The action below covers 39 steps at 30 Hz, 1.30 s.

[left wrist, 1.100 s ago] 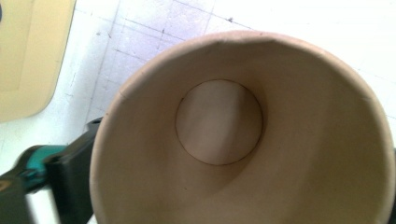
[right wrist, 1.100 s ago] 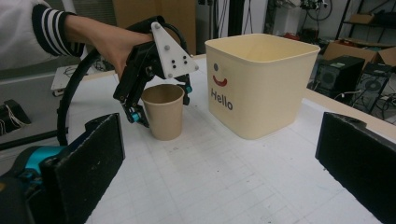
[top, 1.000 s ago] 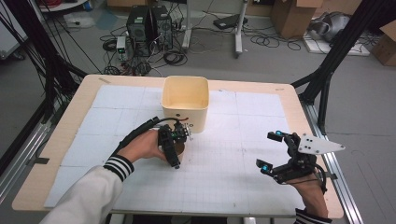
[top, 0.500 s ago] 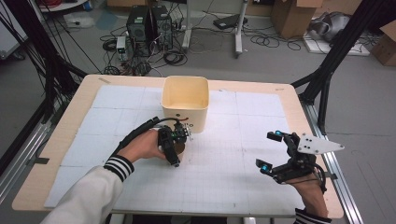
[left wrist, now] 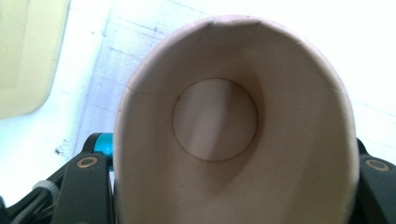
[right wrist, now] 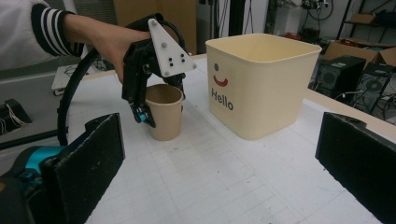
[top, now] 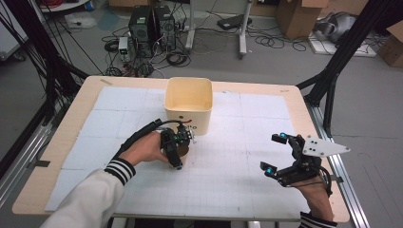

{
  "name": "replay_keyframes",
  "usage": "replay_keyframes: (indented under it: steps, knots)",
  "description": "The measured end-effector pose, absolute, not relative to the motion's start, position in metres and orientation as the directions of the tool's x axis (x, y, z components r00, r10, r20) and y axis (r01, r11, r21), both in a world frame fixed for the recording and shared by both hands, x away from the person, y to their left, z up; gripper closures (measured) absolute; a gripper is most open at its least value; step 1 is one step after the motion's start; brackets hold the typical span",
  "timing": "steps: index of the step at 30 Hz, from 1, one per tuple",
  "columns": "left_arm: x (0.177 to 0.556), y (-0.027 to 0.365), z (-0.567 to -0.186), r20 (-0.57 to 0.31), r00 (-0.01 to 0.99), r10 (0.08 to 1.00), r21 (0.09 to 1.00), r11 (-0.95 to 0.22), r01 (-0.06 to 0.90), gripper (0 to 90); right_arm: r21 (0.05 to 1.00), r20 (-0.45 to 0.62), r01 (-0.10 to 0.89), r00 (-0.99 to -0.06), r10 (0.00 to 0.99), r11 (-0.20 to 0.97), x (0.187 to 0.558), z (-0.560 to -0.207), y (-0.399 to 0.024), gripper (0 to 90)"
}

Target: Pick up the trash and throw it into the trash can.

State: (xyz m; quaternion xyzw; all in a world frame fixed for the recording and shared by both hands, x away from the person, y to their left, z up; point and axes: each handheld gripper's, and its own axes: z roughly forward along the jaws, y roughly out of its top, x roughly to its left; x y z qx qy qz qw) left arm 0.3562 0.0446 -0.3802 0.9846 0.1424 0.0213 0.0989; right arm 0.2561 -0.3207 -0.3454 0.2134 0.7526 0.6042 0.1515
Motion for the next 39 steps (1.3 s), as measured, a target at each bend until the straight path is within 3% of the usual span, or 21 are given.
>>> replay_keyframes:
  steps: [39]
  knots:
    - [0.356,0.055,-0.269,0.073,0.955,0.288,0.246,-0.933,0.263,34.2,0.976,0.026,0.131,-0.861,0.507,0.172,0.261,-0.346,-0.32,0.2]
